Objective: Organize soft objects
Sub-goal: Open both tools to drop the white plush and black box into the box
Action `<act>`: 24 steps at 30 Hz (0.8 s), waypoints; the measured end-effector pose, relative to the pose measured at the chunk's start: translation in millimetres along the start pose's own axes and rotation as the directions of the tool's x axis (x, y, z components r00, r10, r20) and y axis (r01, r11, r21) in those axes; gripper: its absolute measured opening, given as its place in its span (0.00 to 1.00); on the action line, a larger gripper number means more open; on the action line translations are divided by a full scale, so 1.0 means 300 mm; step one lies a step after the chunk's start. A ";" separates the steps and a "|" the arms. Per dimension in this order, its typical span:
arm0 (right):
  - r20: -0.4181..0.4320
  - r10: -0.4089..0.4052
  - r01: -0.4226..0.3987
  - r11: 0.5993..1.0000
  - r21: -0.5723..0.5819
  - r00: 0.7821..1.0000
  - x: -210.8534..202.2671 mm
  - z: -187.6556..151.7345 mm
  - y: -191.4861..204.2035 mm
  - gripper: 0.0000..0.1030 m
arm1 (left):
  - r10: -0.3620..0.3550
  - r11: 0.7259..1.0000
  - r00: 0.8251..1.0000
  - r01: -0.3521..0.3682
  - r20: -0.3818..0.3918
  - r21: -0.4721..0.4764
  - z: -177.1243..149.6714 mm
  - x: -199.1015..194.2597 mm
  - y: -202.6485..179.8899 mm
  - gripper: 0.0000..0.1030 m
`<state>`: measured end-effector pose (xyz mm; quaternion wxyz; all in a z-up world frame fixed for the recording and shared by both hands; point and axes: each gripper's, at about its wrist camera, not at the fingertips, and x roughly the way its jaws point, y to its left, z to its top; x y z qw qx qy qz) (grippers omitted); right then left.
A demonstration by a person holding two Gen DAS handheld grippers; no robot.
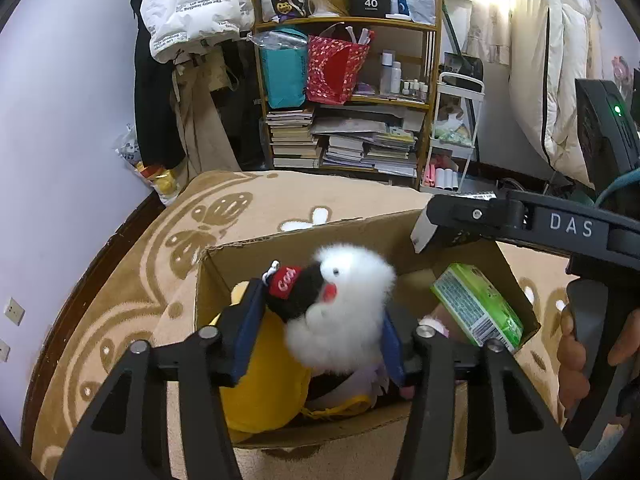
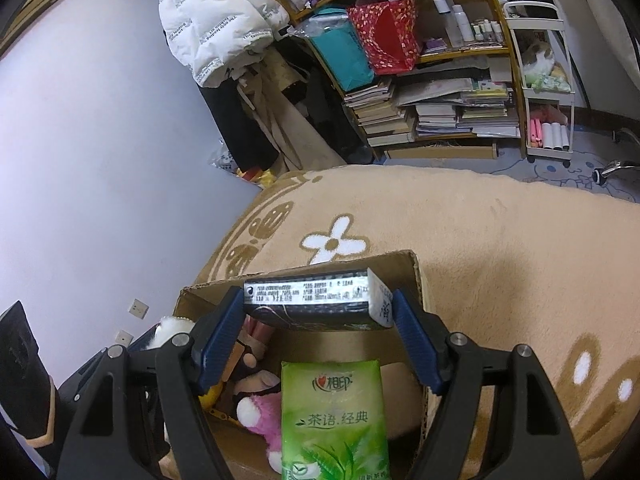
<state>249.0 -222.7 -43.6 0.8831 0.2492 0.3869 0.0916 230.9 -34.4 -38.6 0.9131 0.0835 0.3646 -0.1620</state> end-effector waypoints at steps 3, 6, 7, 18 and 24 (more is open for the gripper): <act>-0.003 0.005 -0.005 1.000 0.002 1.000 0.000 0.000 0.000 0.78 | 0.013 1.000 1.000 -0.013 0.003 0.011 0.003 -0.007 -0.011 0.52; -0.005 0.007 -0.007 1.000 0.012 1.000 0.000 0.004 -0.004 0.79 | 0.011 1.000 1.000 -0.011 0.005 0.010 0.002 -0.019 -0.012 0.55; -0.003 0.009 -0.009 1.000 0.018 1.000 -0.002 0.006 -0.005 0.82 | 0.011 1.000 1.000 -0.012 0.005 0.011 0.001 -0.022 -0.012 0.55; 0.074 -0.092 0.094 0.995 -0.022 0.993 -0.106 -0.003 0.048 1.00 | 0.072 0.997 0.997 -0.071 0.030 -0.041 0.011 -0.103 0.020 0.88; 0.113 -0.115 0.116 0.993 -0.010 0.987 -0.186 -0.027 0.071 1.00 | 0.102 0.994 0.992 -0.100 0.077 -0.034 0.009 -0.195 0.029 0.97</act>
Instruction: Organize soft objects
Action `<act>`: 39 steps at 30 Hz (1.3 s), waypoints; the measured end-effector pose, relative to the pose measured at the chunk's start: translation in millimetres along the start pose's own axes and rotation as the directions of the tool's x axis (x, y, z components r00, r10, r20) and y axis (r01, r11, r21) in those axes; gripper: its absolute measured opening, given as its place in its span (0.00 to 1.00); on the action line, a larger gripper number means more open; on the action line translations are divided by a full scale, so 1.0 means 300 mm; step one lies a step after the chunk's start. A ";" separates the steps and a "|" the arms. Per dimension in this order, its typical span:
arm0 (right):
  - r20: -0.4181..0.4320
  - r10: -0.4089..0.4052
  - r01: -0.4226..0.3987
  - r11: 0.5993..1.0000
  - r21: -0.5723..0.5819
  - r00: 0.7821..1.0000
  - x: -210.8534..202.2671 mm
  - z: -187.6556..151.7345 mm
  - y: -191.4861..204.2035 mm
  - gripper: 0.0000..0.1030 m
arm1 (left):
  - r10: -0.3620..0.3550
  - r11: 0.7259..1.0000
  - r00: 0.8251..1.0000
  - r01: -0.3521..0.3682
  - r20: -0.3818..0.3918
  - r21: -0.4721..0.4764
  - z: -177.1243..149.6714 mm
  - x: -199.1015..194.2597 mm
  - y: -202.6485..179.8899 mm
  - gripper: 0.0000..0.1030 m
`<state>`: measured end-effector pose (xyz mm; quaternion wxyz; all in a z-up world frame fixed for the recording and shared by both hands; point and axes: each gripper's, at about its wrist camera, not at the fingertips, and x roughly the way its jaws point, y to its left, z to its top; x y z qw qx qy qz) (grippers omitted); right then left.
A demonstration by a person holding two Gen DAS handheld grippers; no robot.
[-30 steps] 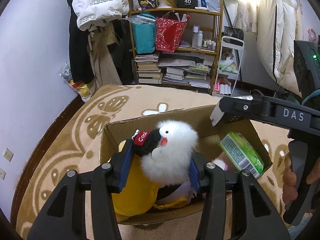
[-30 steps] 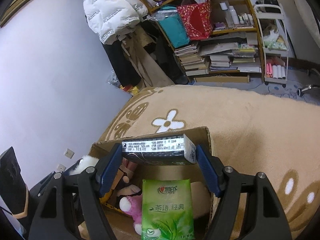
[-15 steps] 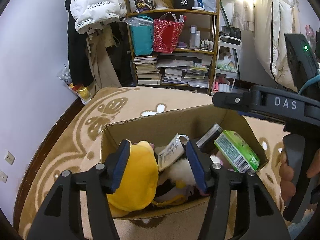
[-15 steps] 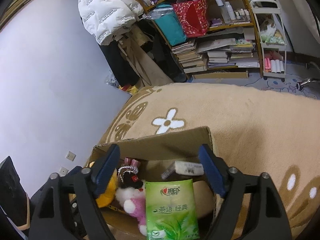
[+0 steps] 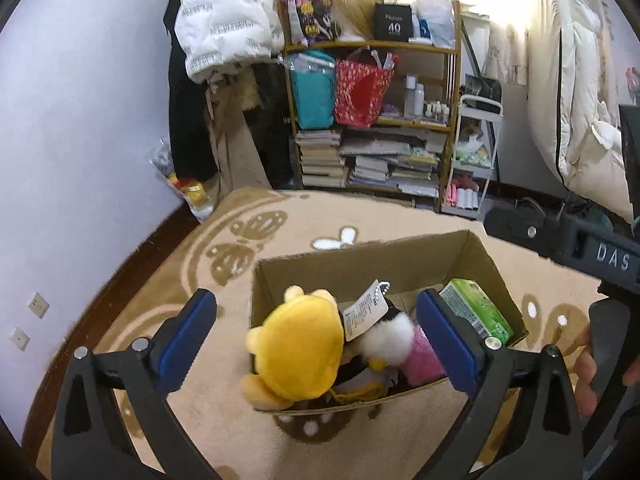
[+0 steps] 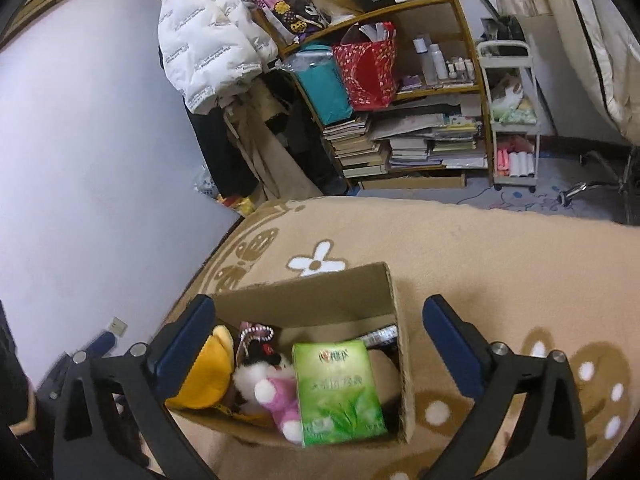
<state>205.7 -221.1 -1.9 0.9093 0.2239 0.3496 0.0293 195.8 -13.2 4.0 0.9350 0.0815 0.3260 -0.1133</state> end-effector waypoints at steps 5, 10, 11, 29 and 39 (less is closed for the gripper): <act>0.032 -0.004 0.005 1.000 -0.018 0.999 -0.094 -0.015 0.021 1.00 | 0.005 1.000 1.000 -0.005 0.017 -0.022 -0.007 -0.095 0.024 0.98; 0.062 -0.002 0.005 0.999 -0.038 0.998 -0.200 -0.034 0.053 1.00 | 0.013 0.997 0.999 -0.010 0.042 -0.073 -0.009 -0.187 0.056 1.00; 0.066 -0.001 0.003 0.999 -0.042 0.998 -0.217 -0.038 0.059 1.00 | 0.024 0.997 0.998 -0.019 0.052 -0.079 -0.011 -0.206 0.063 1.00; 0.141 0.031 -0.013 0.992 -0.122 0.990 -0.512 -0.205 0.126 1.00 | 0.106 0.993 0.983 -0.096 0.149 -0.073 -0.186 -0.538 0.085 1.00; 0.200 0.066 -0.030 0.983 -0.179 0.978 -0.617 -0.297 0.114 1.00 | 0.124 0.991 0.973 -0.112 0.195 -0.069 -0.296 -0.646 0.067 1.00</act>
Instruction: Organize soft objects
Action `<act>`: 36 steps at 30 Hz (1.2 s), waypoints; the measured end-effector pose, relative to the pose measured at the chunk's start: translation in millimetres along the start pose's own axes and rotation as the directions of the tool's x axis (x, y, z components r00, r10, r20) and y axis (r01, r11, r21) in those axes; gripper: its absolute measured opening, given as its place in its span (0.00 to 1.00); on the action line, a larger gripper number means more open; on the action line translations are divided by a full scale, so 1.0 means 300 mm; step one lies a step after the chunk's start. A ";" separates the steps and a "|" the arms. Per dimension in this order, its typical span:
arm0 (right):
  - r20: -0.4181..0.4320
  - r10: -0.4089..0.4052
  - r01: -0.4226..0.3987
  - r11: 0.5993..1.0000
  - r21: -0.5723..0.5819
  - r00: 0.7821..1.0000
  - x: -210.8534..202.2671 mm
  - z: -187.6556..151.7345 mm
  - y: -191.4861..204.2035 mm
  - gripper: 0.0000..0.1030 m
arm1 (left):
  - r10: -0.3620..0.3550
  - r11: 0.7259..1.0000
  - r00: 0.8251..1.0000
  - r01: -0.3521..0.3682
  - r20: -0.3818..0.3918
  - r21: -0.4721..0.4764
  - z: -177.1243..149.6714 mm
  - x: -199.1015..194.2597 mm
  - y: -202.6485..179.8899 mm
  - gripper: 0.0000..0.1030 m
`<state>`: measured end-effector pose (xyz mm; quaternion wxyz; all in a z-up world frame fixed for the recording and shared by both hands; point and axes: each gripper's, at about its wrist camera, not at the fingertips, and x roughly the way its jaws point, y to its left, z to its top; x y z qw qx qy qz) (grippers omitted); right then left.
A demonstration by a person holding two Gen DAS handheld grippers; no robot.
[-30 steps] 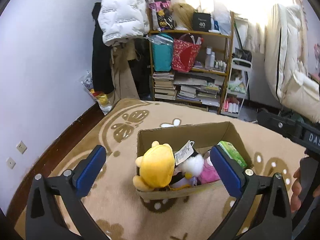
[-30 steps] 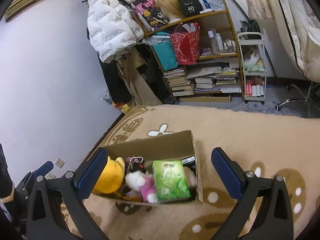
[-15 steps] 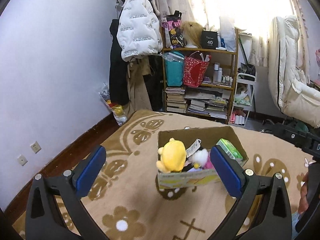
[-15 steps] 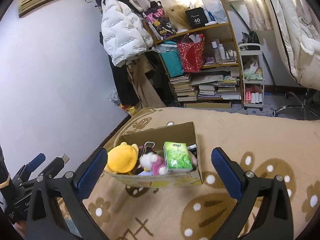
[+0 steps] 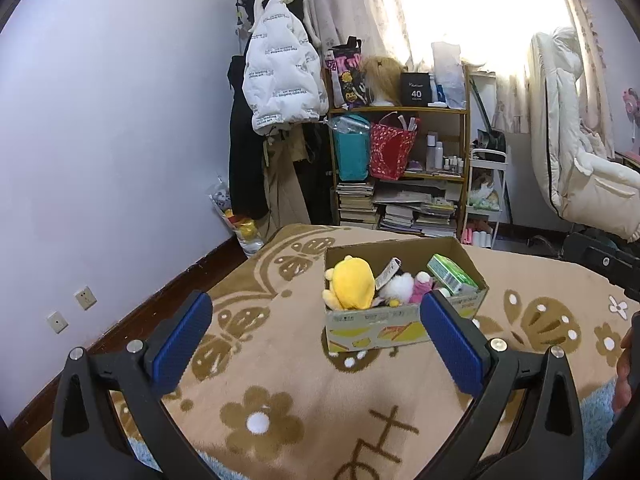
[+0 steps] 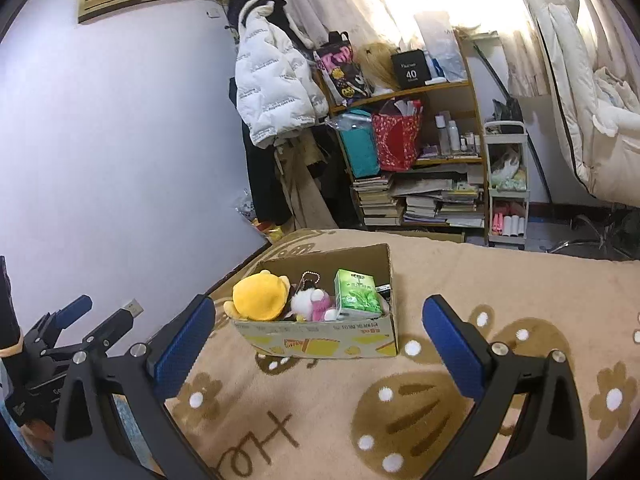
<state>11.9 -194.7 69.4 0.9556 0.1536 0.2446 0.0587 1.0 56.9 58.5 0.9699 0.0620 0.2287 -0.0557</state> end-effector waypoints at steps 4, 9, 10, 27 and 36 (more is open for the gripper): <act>0.023 0.011 -0.012 1.000 0.011 1.000 -0.032 -0.040 -0.011 1.00 | -0.006 1.000 1.000 0.006 -0.005 -0.010 -0.031 -0.019 0.009 1.00; 0.026 0.002 -0.002 1.000 0.001 1.000 -0.039 -0.084 -0.011 1.00 | -0.010 1.000 1.000 0.010 -0.015 -0.014 -0.067 -0.022 0.010 1.00; 0.026 -0.006 0.006 1.000 -0.010 1.000 -0.037 -0.094 -0.006 1.00 | -0.018 1.000 1.000 0.018 -0.014 -0.011 -0.074 -0.022 0.008 1.00; -0.014 -0.030 0.030 0.999 -0.015 0.999 -0.003 -0.208 -0.032 1.00 | -0.048 0.999 0.998 0.047 -0.037 -0.003 -0.117 0.005 -0.007 1.00; -0.021 -0.041 0.040 0.999 -0.020 0.999 -0.002 -0.216 -0.042 1.00 | -0.053 0.999 0.997 0.053 -0.063 -0.007 -0.106 0.037 -0.005 1.00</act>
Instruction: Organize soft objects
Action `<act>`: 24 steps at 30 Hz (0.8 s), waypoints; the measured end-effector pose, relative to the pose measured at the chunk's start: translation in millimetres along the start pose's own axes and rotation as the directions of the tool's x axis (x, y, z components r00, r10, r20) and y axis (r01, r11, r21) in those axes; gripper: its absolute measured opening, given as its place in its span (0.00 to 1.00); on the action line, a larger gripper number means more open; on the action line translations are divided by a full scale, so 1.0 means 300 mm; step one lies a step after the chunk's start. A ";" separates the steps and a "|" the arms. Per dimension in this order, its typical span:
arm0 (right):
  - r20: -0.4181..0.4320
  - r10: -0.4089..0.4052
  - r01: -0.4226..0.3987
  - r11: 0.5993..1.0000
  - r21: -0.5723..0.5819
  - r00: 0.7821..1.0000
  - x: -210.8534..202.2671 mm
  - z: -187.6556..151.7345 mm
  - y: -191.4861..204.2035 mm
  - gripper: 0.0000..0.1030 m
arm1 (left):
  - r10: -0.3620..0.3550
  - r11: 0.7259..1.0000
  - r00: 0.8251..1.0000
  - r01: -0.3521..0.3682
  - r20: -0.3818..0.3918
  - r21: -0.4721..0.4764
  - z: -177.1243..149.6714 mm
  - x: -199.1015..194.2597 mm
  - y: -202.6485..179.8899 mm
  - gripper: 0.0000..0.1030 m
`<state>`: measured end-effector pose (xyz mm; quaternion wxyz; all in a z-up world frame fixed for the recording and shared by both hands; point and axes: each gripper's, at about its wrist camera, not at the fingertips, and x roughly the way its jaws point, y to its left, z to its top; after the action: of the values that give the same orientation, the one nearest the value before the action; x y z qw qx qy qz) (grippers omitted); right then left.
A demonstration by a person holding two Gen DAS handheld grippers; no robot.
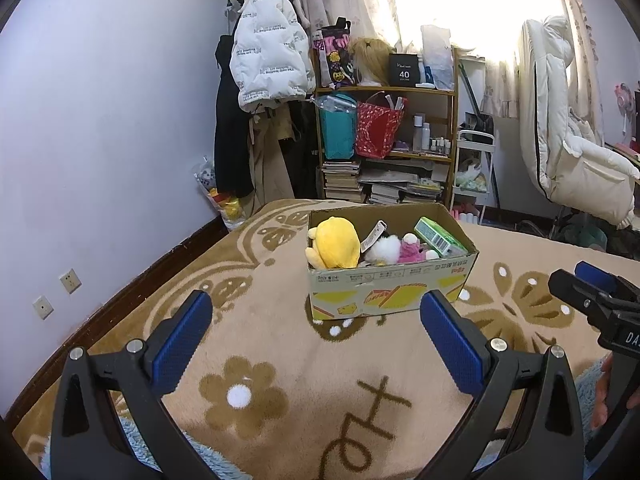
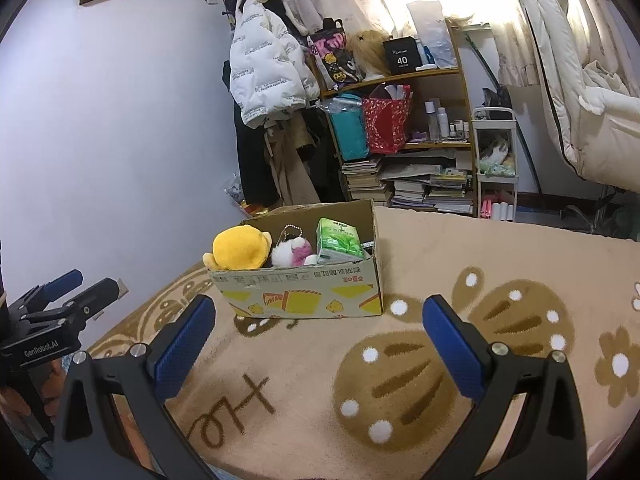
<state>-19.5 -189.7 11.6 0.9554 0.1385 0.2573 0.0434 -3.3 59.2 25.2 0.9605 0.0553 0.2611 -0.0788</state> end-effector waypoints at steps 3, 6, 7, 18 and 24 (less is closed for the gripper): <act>-0.009 0.002 -0.002 1.000 -0.003 1.000 0.003 -0.001 -0.008 1.00 | 0.001 1.000 1.000 -0.001 -0.004 -0.005 -0.004 0.003 0.002 1.00; -0.009 0.003 -0.003 1.000 -0.005 1.000 0.003 -0.001 -0.007 1.00 | 0.000 1.000 1.000 0.000 -0.011 -0.005 -0.003 0.011 0.003 1.00; -0.007 0.002 -0.002 1.000 -0.005 1.000 0.003 -0.002 -0.008 1.00 | 0.000 1.000 1.000 0.000 -0.013 -0.003 -0.002 0.014 0.001 1.00; -0.009 0.008 -0.008 1.000 -0.002 1.000 0.003 -0.005 -0.018 1.00 | 0.000 1.000 1.000 0.001 -0.018 0.024 -0.009 0.026 -0.020 1.00; -0.005 0.005 -0.005 1.000 0.003 1.000 0.000 -0.006 -0.015 1.00 | -0.004 1.000 1.000 0.005 -0.021 0.027 -0.011 0.028 -0.026 1.00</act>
<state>-20.3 -193.5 8.9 0.9544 0.1403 0.2594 0.0457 0.8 51.1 17.6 0.9567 0.0684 0.2704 -0.0837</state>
